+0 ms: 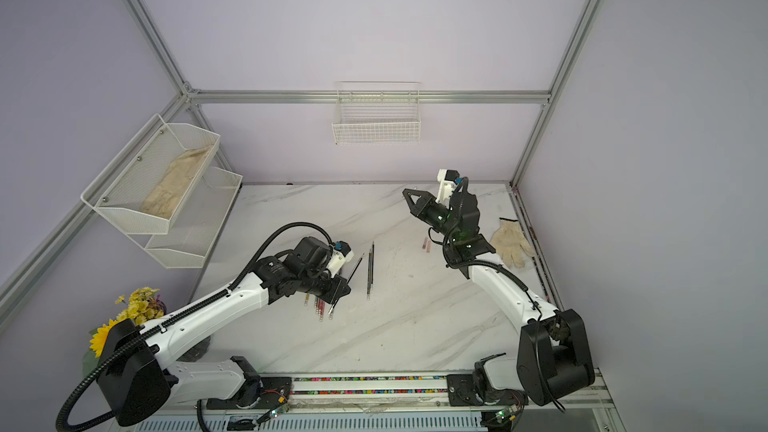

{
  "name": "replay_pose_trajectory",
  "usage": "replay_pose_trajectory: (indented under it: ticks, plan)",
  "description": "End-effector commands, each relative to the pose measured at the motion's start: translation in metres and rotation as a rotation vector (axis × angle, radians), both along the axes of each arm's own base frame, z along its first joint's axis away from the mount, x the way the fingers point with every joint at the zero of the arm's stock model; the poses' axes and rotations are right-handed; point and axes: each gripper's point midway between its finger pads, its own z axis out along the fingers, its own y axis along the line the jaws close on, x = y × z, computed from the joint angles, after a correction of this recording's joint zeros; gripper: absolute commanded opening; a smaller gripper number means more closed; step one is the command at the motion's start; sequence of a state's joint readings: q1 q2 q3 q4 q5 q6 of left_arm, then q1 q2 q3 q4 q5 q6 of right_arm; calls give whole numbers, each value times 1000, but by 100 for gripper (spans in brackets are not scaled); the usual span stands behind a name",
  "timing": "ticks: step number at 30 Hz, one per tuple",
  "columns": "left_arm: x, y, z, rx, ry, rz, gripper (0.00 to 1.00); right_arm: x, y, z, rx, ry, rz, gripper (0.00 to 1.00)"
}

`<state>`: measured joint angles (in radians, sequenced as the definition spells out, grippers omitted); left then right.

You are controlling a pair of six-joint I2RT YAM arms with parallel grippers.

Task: Remove the protective cover of the pencils
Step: Remove the protective sleeve from the pencil, then place the protective sleeve at the center of the board, then place the pencil at the center of the board.

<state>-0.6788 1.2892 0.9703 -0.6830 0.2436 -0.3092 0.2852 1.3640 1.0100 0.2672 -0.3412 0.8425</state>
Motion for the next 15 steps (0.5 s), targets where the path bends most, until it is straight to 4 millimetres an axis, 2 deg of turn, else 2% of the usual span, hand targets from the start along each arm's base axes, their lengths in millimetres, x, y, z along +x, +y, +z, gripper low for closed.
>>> replay_pose_trajectory:
  ticks: [1,5,7,10,11,15]
  plan:
    - [11,6,2,2,-4,108,0,9,-27,-75,-225,234,-128,0]
    - [24,9,-16,8,40,248,0,8,-57,-124,-314,389,-256,0]
    - [29,2,-23,-15,74,289,0,7,-76,-148,-363,469,-344,0]
    - [39,-3,-25,-45,89,353,0,7,-101,-179,-447,555,-436,0]
    - [42,-4,-36,-30,109,378,0,7,-108,-190,-466,590,-447,0]
    - [53,-7,-42,-23,101,412,0,7,-119,-228,-487,684,-426,0]
